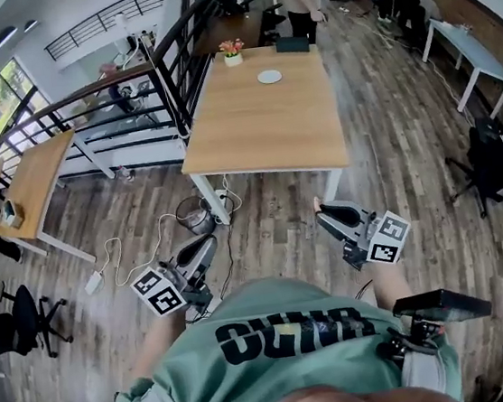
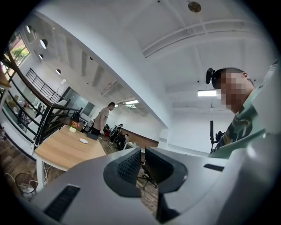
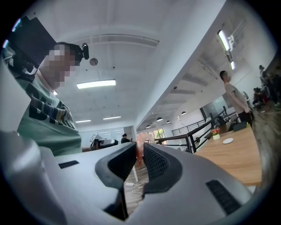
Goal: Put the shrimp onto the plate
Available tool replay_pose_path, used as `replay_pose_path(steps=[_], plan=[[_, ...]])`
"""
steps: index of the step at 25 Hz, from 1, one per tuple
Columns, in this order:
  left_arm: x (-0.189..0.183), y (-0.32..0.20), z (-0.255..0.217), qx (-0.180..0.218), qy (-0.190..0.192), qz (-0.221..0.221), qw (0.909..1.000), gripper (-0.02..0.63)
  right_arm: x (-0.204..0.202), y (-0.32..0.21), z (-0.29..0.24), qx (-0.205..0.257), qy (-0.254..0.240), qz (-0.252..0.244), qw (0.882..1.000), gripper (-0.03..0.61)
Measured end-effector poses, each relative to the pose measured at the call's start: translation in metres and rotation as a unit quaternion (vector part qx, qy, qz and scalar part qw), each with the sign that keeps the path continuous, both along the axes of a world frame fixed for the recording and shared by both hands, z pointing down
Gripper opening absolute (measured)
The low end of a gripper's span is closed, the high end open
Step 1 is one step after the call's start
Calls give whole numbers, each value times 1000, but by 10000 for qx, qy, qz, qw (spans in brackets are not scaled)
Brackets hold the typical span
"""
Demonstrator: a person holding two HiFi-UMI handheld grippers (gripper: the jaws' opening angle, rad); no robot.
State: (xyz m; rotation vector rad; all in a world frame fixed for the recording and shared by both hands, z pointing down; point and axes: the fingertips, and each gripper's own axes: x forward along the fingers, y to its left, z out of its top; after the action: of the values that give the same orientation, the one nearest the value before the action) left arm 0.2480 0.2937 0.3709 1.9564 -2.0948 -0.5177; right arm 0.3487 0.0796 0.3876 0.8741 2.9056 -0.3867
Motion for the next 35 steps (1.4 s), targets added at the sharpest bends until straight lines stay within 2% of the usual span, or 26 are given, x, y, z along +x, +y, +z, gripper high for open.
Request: replay_pose_path(steps=[3, 8, 12, 16, 20, 24, 29, 35], plan=[[2, -44, 5, -202, -89, 332, 9992, 32, 14, -36, 12, -141, -54, 287, 9995, 51], [-4, -111, 12, -243, -24, 898, 9957, 32, 29, -94, 38, -439, 197, 890, 9949, 51], [-21, -132, 28, -217, 108, 1292, 9913, 32, 29, -101, 44, -400, 313, 1267, 9906, 51], [-52, -144, 33, -5, 176, 1647, 9862, 32, 10, -101, 37, -183, 381, 1584, 9865, 51], [-105, -150, 30, 211, 150, 1847, 9825, 32, -35, -104, 22, -94, 374, 1888, 9813, 51], [-170, -131, 19, 354, 32, 1789, 9832, 32, -101, -85, 3, 176, 357, 1787, 9831, 51], [-253, -104, 20, 420, 84, 1674, 9850, 32, -196, -50, -15, 307, 215, 1521, 9877, 51], [-326, -83, 25, 560, 189, 1540, 9863, 32, -266, -37, -16, 436, 449, 1516, 9865, 51]])
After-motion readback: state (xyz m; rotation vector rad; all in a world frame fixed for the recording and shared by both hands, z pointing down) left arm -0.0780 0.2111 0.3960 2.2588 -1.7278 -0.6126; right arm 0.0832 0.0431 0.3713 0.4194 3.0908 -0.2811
